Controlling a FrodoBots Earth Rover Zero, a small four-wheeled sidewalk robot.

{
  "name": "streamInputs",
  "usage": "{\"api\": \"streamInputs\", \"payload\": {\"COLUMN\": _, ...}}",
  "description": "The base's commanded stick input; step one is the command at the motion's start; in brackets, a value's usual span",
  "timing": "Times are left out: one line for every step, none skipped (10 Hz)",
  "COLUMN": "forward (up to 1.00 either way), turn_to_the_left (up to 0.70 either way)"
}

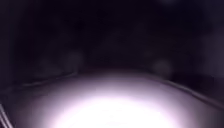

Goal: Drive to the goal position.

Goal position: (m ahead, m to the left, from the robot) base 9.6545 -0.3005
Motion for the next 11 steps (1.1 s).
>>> {"api": "streamInputs", "payload": {"forward": 1.0, "turn_to_the_left": 0.0}}
{"api": "streamInputs", "payload": {"forward": 1.0, "turn_to_the_left": 0.0}}
{"api": "streamInputs", "payload": {"forward": 1.0, "turn_to_the_left": 0.0}}
{"api": "streamInputs", "payload": {"forward": 1.0, "turn_to_the_left": 0.0}}
{"api": "streamInputs", "payload": {"forward": 1.0, "turn_to_the_left": 0.0}}
{"api": "streamInputs", "payload": {"forward": 1.0, "turn_to_the_left": 0.0}}
{"api": "streamInputs", "payload": {"forward": 1.0, "turn_to_the_left": 0.0}}
{"api": "streamInputs", "payload": {"forward": 1.0, "turn_to_the_left": 0.0}}
{"api": "streamInputs", "payload": {"forward": 1.0, "turn_to_the_left": 0.0}}
{"api": "streamInputs", "payload": {"forward": 1.0, "turn_to_the_left": 0.0}}
{"api": "streamInputs", "payload": {"forward": 1.0, "turn_to_the_left": 0.0}}
